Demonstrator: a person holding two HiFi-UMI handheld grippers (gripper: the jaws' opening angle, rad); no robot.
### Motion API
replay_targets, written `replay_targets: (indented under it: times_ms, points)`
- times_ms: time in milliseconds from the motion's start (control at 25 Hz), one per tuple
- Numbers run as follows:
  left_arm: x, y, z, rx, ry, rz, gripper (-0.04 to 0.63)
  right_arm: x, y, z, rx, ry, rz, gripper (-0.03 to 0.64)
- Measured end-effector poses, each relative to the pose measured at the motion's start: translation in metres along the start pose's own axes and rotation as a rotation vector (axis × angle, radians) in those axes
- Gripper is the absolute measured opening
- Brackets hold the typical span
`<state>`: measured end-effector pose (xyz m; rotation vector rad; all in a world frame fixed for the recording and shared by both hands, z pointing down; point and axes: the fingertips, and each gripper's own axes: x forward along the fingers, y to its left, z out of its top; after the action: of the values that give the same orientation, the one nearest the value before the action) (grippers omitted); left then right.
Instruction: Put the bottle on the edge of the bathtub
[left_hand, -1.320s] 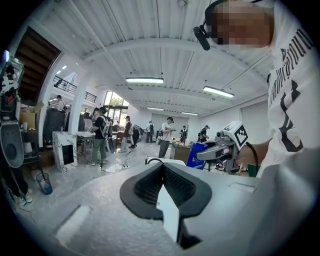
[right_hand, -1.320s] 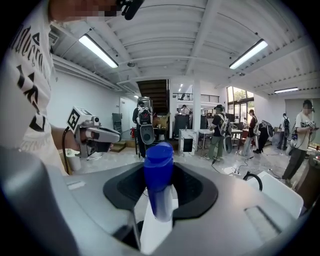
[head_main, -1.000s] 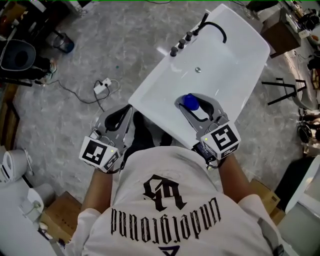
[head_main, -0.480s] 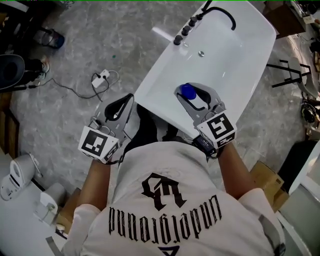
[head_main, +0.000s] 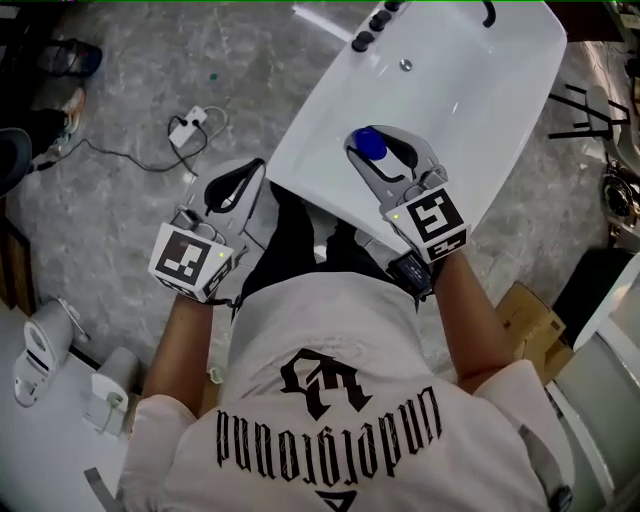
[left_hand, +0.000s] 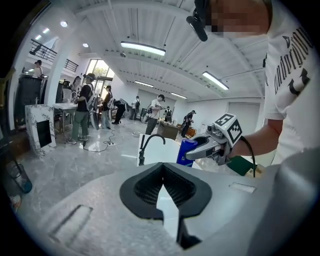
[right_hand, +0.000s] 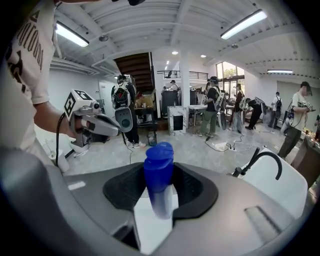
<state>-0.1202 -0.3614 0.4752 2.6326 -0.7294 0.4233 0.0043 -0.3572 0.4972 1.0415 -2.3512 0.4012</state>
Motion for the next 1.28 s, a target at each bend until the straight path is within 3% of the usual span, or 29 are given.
replay_targets:
  times_ms: [480, 760, 1280]
  points:
    - [0.044, 0.049, -0.049, -0.037, 0.074, -0.04, 0.005, 0.086, -0.019, -0.05, 0.013, 0.077, 0.032, 0.155]
    - [0.082, 0.079, -0.106, -0.043, 0.131, -0.063, 0.005, 0.159, -0.034, -0.118, 0.021, 0.139, 0.041, 0.155]
    - [0.096, 0.079, -0.139, -0.06, 0.179, -0.091, 0.005, 0.196, -0.04, -0.162, -0.039, 0.208, 0.034, 0.154]
